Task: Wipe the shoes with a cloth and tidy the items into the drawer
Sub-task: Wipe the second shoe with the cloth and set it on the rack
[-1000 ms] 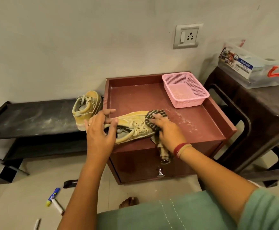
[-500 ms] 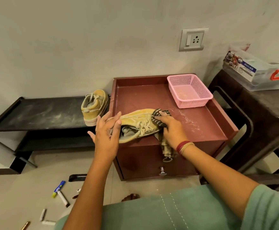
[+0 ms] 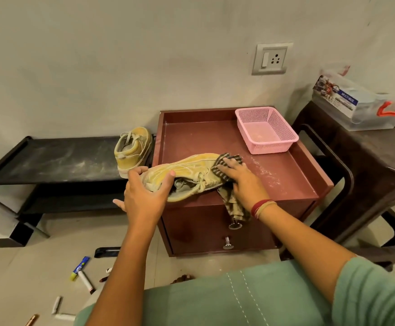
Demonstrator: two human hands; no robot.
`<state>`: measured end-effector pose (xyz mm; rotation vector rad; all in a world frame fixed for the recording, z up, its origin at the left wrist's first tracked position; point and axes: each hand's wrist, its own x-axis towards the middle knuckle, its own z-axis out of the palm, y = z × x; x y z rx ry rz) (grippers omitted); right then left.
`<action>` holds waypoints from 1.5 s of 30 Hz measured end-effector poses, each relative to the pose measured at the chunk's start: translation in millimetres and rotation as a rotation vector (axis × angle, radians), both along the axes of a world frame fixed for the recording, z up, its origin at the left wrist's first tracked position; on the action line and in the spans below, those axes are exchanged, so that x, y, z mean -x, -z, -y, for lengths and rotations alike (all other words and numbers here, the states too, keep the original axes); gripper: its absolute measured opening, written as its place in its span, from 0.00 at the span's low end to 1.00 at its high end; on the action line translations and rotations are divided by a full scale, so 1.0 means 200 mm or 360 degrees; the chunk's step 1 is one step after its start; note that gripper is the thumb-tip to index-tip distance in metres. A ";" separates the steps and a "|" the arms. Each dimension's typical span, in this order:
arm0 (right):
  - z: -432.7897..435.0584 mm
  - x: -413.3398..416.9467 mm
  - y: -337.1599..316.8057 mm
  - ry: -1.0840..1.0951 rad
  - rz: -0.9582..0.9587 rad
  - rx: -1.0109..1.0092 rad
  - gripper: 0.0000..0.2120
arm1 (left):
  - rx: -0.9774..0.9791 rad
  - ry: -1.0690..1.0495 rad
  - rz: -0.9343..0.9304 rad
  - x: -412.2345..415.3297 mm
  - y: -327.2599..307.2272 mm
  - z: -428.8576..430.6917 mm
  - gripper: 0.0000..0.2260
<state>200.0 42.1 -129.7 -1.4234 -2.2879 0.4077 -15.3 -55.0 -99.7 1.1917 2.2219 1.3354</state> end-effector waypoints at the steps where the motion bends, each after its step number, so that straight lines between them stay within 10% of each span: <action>1: 0.00 0.01 0.00 0.0054 -0.0038 0.0001 0.32 | -0.0023 0.0004 -0.0025 0.00 0.00 0.00 0.33; 23: -0.04 0.05 0.05 0.0038 -0.0125 -0.0067 0.33 | -0.0011 -0.0013 -0.0083 0.02 -0.03 -0.03 0.35; 30: -0.07 0.09 -0.01 0.0717 -0.1213 0.0111 0.24 | -0.0002 -0.0008 -0.0056 0.02 -0.03 -0.05 0.35; 34: 0.05 0.16 0.08 -0.0020 -0.0637 0.0155 0.32 | 0.0003 0.0008 -0.0033 0.02 -0.03 -0.05 0.37; 45: -0.03 0.08 0.09 0.0247 -0.0667 0.0177 0.33 | 0.0041 0.0043 -0.0004 0.03 -0.04 -0.05 0.34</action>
